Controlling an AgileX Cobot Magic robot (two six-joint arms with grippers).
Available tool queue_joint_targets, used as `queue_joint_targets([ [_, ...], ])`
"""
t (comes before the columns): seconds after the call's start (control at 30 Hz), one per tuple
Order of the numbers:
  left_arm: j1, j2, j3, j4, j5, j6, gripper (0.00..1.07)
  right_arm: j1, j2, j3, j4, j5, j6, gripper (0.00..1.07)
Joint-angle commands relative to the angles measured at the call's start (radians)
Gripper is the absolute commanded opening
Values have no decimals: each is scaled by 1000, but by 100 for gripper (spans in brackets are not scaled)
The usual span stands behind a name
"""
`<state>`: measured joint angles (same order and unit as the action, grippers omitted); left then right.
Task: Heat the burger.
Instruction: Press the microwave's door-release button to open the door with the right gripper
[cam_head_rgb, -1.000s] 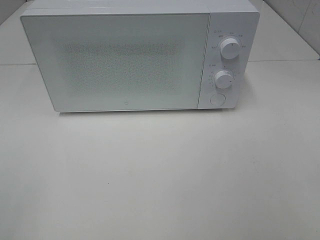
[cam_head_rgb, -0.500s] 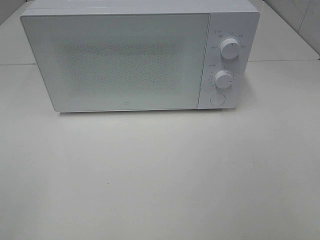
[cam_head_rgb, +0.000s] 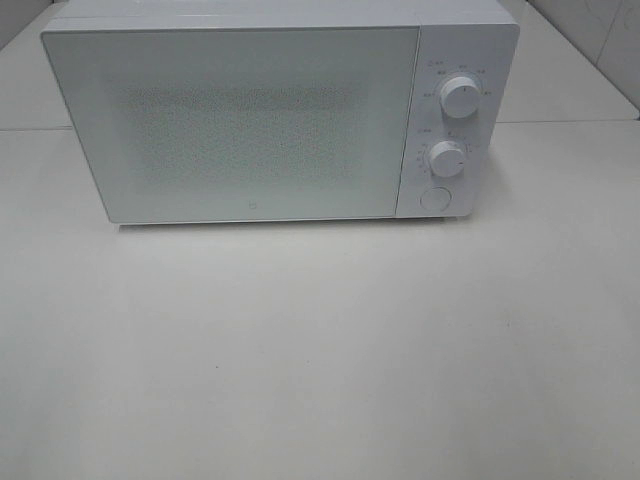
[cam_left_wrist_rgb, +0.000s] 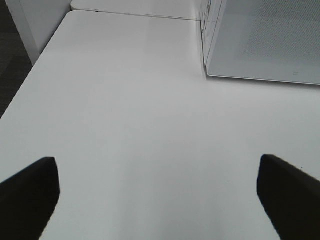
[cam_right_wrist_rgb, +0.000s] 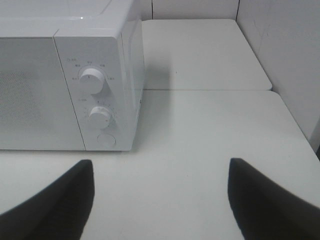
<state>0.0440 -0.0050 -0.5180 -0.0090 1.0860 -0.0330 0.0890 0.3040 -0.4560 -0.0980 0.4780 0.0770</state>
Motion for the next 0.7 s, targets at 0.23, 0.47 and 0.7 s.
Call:
queue_joint_targets([
  [0.23, 3, -2, 3, -1, -17, 0, 100, -4, 241, 110, -12, -416, 95, 70],
  [0.47, 3, -2, 3, -1, -17, 0, 100, -4, 410, 177, -12, -682, 356, 40],
  [0.7, 3, -2, 3, -1, -17, 0, 100, -4, 517, 180, -12, -774, 641, 5],
])
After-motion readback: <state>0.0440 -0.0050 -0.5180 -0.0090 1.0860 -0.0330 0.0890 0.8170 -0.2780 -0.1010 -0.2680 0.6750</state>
